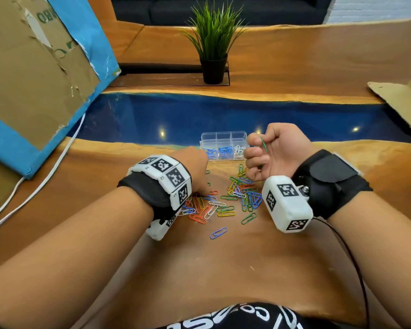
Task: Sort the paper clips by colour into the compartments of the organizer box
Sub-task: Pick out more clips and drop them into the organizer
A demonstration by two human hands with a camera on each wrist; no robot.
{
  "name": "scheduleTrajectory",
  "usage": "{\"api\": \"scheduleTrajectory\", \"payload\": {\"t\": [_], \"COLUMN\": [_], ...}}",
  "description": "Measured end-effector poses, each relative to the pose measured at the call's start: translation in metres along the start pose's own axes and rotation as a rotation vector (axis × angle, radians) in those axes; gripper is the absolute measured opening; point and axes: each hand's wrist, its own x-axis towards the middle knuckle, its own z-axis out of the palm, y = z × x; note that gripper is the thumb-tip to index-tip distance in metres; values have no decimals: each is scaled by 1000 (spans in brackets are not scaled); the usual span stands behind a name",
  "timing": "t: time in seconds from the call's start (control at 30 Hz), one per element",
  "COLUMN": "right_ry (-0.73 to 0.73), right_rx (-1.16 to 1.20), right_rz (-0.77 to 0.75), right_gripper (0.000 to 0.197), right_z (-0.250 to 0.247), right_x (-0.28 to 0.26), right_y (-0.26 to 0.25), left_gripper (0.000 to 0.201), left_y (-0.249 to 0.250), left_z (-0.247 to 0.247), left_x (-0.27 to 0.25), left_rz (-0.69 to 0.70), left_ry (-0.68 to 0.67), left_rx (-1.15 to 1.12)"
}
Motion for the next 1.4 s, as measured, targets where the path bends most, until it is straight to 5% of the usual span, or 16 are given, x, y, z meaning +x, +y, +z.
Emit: {"api": "scheduleTrajectory", "payload": {"t": [0.2, 0.4, 0.57, 0.7, 0.77, 0.93, 1.2, 1.4], "right_ry": [120, 249, 442, 451, 433, 426, 592, 573], "right_rx": [-177, -483, -1218, -1443, -1494, -1510, -1426, -1440], "right_rz": [59, 108, -54, -119, -99, -84, -79, -111], "right_gripper": [20, 23, 17, 16, 16, 23, 31, 22], "right_z": [-3, -2, 12, 18, 18, 21, 20, 24], "right_x": [6, 16, 21, 20, 21, 21, 34, 61], "right_y": [1, 3, 2, 2, 2, -7, -39, -61], "left_gripper": [18, 30, 30, 6, 5, 2, 17, 20], "left_y": [-6, -16, -19, -19, -19, -15, -10, -7], "left_z": [-1, -8, -8, -3, -3, -2, -3, -2], "left_x": [0, 4, 15, 17, 19, 14, 18, 24], "left_rz": [27, -94, -183, -199, -139, -45, -37, -31], "left_ry": [-3, 41, 61, -6, 54, 159, 101, 129], "left_rx": [-112, -768, -804, -923, -839, -198, -88, -8]}}
